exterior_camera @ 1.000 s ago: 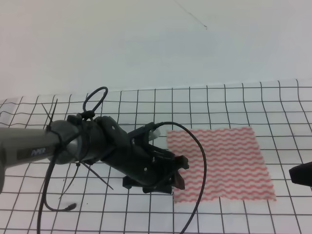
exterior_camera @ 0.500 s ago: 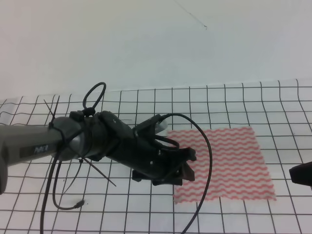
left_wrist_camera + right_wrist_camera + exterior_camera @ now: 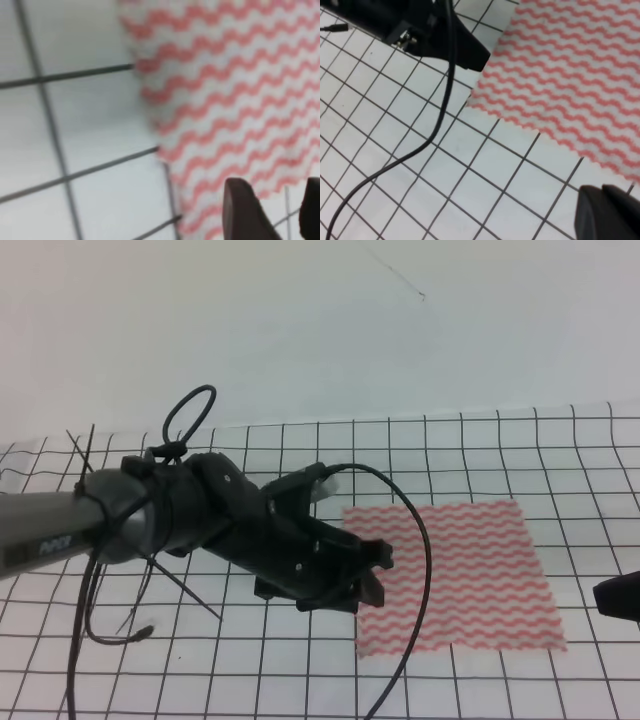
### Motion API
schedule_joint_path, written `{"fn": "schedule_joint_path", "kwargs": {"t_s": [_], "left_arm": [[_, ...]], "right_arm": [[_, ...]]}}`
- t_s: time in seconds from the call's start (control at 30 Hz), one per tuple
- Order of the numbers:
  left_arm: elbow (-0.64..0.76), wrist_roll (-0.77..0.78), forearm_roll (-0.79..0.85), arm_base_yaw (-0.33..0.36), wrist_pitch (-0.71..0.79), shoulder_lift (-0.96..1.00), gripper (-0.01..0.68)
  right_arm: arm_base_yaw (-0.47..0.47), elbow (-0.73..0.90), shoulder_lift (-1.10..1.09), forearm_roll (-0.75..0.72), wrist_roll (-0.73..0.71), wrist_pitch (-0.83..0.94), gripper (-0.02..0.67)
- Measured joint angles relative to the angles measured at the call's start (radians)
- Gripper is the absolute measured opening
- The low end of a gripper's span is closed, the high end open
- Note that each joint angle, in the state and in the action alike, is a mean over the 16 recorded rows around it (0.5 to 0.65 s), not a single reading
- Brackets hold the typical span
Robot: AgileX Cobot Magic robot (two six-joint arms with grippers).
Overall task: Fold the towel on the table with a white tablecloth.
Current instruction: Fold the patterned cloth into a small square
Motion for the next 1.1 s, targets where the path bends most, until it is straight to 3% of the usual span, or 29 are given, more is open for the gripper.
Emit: {"fn": "schedule_joint_path", "kwargs": {"t_s": [0.37, 1.1], "left_arm": [[0.0, -0.062, 0.048, 0.0, -0.012, 0.018, 0.239], [-0.001, 0.003, -0.034, 0.0, -0.018, 0.065, 0.238]], "right_arm": [[0.0, 0.0, -0.002, 0.0, 0.0, 0.002, -0.001], [0.0, 0.0, -0.002, 0.001, 0.0, 0.005, -0.001]]}}
